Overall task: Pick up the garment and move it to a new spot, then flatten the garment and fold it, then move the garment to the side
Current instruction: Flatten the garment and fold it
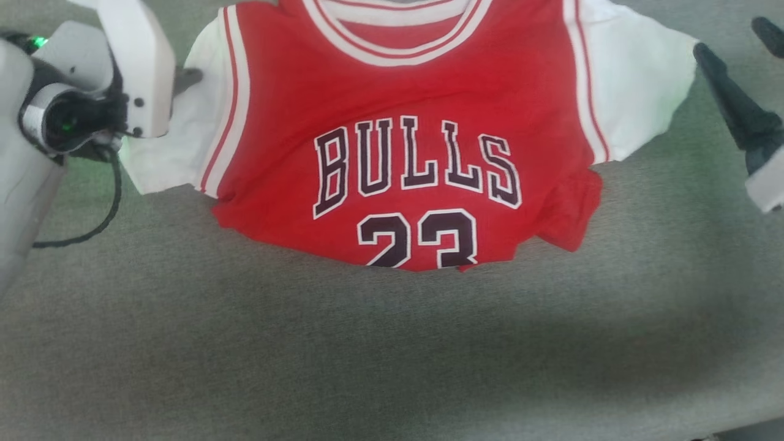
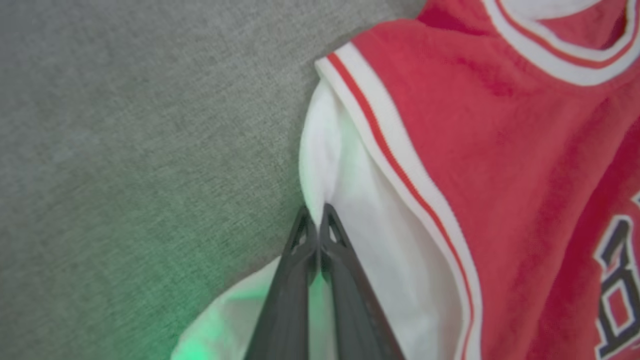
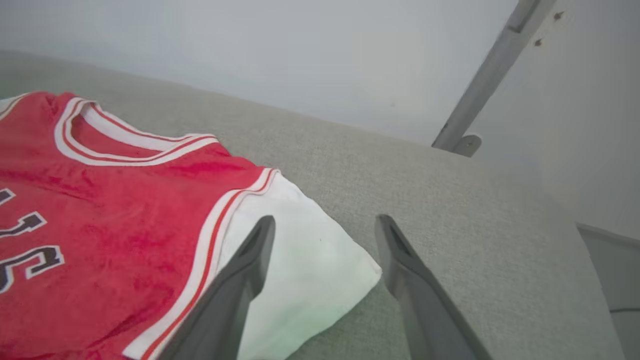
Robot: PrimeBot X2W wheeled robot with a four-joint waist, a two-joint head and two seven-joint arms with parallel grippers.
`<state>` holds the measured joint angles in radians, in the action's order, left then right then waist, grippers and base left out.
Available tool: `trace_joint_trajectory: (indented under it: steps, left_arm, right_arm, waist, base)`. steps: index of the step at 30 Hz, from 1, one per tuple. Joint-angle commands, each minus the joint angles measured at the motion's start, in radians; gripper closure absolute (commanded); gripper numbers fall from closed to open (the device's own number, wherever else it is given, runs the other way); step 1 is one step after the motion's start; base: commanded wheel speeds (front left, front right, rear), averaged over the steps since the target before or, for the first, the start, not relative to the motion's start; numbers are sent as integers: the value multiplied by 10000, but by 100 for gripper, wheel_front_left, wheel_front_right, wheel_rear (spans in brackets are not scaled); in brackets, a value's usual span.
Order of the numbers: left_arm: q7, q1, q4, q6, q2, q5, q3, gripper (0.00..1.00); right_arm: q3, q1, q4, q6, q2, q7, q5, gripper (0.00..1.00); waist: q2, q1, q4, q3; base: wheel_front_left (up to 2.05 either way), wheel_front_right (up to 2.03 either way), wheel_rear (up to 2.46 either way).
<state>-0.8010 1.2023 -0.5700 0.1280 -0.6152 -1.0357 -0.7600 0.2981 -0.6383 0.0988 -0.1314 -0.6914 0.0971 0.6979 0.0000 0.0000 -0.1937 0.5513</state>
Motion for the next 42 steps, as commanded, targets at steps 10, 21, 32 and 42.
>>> trace_joint_trajectory:
  steps: [10,21,32,42]
  left_arm:
    - [624,503,80,20,664,-526,-1265,100]
    - [1390,1018,153,-7,498,-1175,-2256,100]
    - [2866,1307,38,2,687,-1892,-2694,100]
    - [6554,2341,-1352,7,906,-1861,-1757,100]
  right_arm:
    - [3774,-3962,1623,16,-1246,3519,1197,0]
    - [6676,-5787,2853,8,-1554,4517,2361,7]
    - [7515,-6606,3500,19,-1673,3286,3498,100]
    - [6391,-7837,4959,17,-1039,369,4104,100]
  waist:
    - [0,0,994,728]
    - [0,0,1387,1076]
    - [0,0,1514,645]
    - [0,0,1742,154]
  base:
    - [0,0,0]
    - [0,0,0]
    - [0,0,0]
    - [0,0,0]
